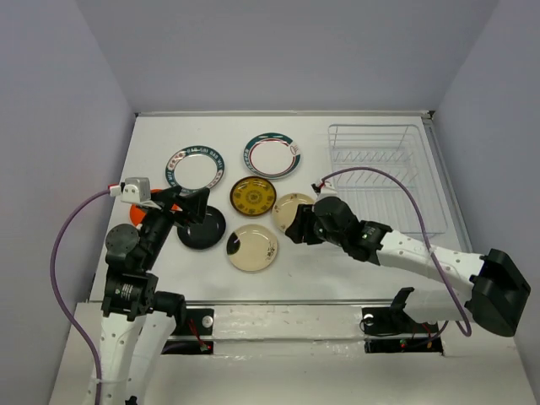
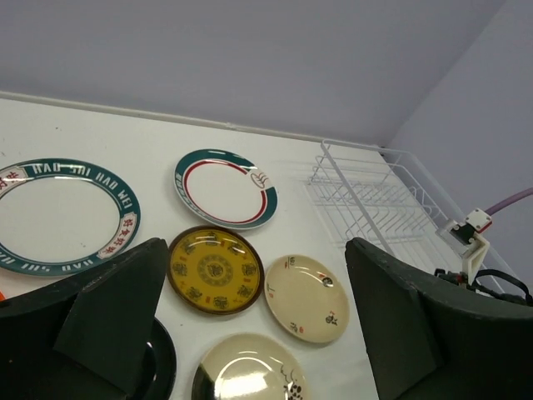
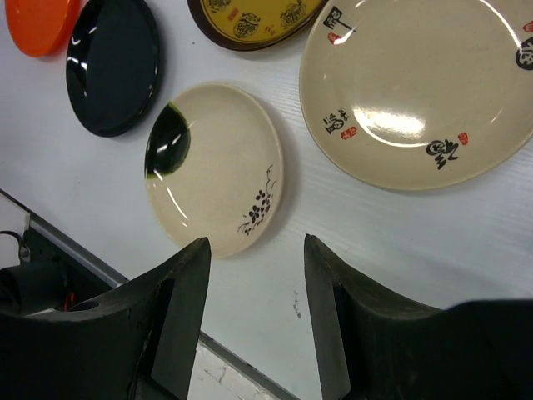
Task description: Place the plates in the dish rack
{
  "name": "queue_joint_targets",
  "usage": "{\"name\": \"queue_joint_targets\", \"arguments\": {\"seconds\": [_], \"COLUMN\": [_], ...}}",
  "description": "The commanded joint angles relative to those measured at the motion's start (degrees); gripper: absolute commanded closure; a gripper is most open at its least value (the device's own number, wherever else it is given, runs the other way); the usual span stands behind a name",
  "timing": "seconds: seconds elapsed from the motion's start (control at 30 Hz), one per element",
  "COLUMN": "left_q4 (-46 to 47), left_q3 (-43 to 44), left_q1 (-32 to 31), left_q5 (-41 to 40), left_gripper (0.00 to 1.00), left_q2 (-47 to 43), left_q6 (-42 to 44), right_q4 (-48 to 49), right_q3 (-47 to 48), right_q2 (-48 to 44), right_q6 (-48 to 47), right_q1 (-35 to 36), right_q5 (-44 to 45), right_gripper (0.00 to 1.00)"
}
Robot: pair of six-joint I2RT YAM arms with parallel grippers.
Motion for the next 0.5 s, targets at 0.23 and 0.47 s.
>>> {"name": "queue_joint_targets", "arguments": {"seconds": [0.23, 0.47], "left_q4": [2.09, 3.93], "left_q3": [1.79, 1.35], "left_q1": [0.42, 0.33], "left_q5": [3.28, 5.21], "left_gripper": [0.01, 0.01], "left_q2": [-0.53, -0.36], "left_q6": [1.02, 0.75], "right_q4": [13.05, 18.42], "right_q3": [-5.12, -5.82], "right_q2": [3.64, 8.83], "right_q6": [5.72, 8.79], "right_q1": [0.68, 0.68], "right_q5": [-1.87, -5.13], "right_gripper": [0.44, 0.44]}}
